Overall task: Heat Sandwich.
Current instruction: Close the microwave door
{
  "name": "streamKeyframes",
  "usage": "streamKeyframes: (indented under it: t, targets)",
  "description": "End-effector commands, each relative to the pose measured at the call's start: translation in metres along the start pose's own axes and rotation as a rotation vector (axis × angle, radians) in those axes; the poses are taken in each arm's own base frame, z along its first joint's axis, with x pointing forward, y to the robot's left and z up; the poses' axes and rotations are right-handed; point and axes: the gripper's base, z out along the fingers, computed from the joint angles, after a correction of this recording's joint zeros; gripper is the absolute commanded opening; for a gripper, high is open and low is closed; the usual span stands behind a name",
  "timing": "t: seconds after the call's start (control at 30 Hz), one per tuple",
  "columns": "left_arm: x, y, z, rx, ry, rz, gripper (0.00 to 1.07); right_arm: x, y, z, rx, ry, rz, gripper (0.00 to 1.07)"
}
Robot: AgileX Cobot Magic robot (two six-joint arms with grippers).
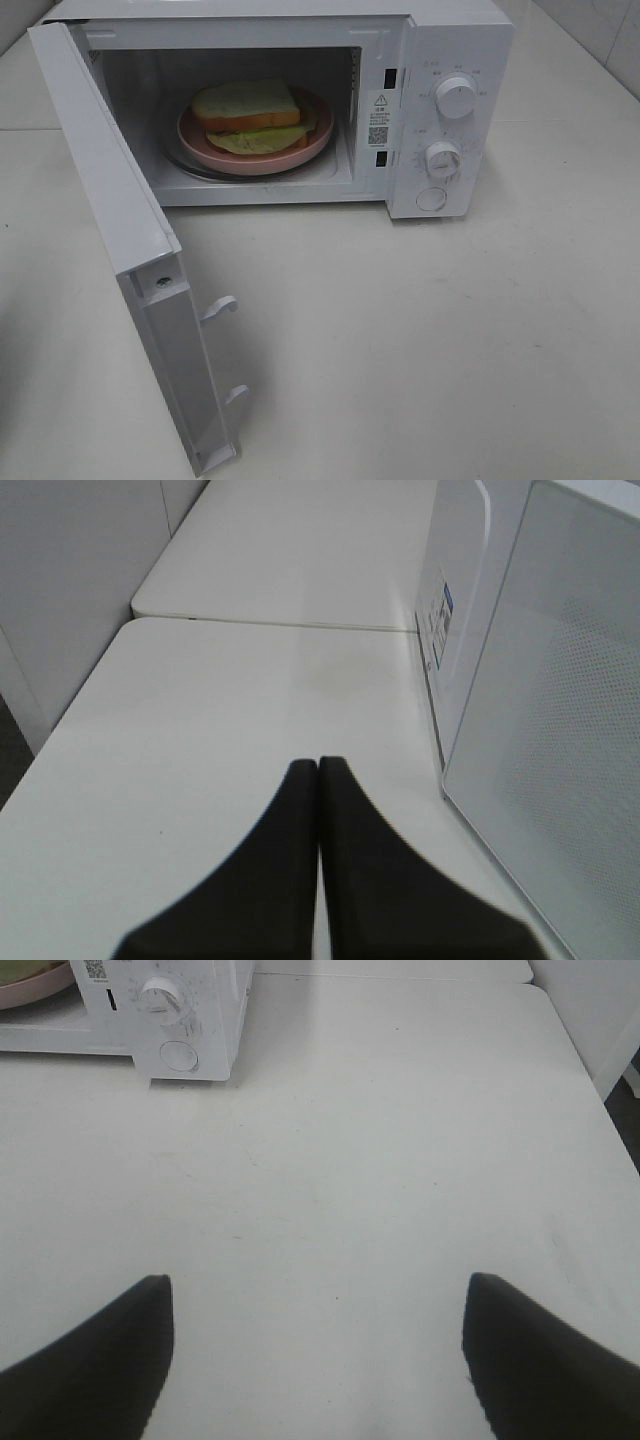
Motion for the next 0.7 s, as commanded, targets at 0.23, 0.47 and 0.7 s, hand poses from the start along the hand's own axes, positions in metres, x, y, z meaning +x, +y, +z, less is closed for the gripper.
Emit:
streamKeyframes:
  t: [0.23, 0.47, 0.7]
  targets:
    - [0.012, 0.0, 0.028, 0.005, -0.103, 0.005, 0.0, 0.002, 0.0, -0.003, 0.002, -0.037, 0.012, 0.76]
    - [0.024, -0.009, 0.047, 0.11, -0.078, 0.034, 0.0, 0.002, 0.0, -0.003, 0.002, -0.037, 0.012, 0.76]
    - [0.022, -0.023, 0.062, 0.244, -0.1, 0.053, 0.0, 0.002, 0.0, -0.003, 0.002, -0.037, 0.012, 0.76]
